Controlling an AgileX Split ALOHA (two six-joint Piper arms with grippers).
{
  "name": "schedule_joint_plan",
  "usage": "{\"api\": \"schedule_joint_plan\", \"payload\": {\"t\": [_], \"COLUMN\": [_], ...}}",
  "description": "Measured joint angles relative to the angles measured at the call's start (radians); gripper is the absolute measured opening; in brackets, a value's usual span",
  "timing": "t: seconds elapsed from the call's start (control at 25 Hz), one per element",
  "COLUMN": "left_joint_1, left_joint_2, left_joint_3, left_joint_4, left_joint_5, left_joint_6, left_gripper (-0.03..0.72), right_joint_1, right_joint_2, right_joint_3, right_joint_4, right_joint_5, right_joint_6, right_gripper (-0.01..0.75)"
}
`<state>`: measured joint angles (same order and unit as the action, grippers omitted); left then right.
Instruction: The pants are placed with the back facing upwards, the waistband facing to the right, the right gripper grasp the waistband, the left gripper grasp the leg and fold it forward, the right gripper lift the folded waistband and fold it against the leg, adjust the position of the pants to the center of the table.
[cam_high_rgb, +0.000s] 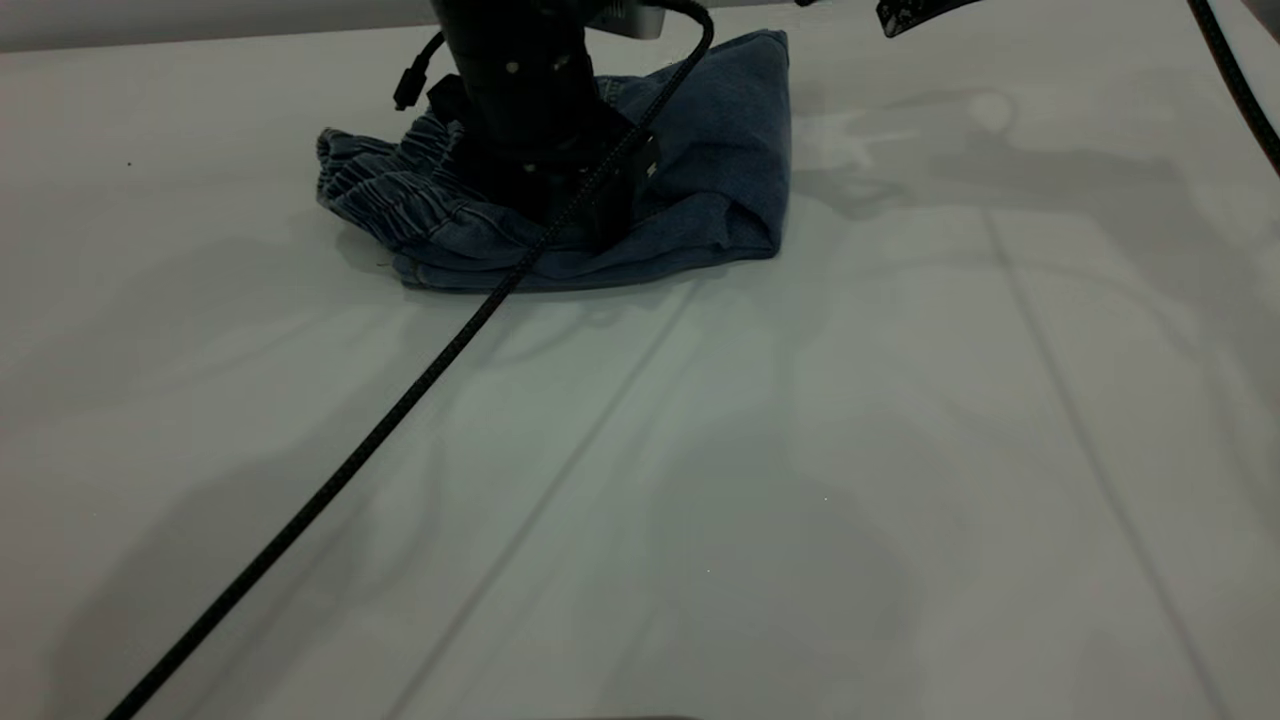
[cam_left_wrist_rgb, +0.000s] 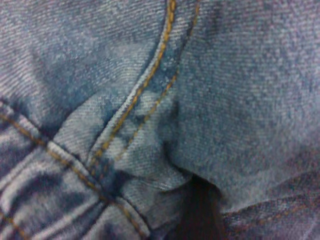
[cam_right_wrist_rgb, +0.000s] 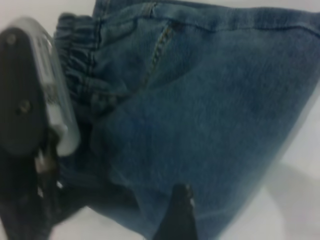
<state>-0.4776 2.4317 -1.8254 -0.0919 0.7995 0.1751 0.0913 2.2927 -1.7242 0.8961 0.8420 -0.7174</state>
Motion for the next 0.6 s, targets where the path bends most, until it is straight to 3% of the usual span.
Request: {"api": "schedule_joint_plan", "payload": {"t": [0.36, 0.6], "left_joint_1": [0.000, 0.000], "left_joint_2": [-0.122, -0.212], "left_joint_3": [-0.217, -0.290], "left_joint_4": [0.259, 0.369], "left_joint_5": [0.353, 0.372], "left_joint_6": [-0.095, -0.135], "left_gripper": [0.517, 0.517], "right_joint_1": [0.000, 0.000], "right_joint_2": [-0.190, -0.398], "right_joint_3": [-0.055, -0.056], "right_joint_4": [-0.109, -0.199], "right_joint_5": [0.047, 0.130], "right_joint_6": [0.058, 0.152], "right_gripper": [0.586, 0.586]}}
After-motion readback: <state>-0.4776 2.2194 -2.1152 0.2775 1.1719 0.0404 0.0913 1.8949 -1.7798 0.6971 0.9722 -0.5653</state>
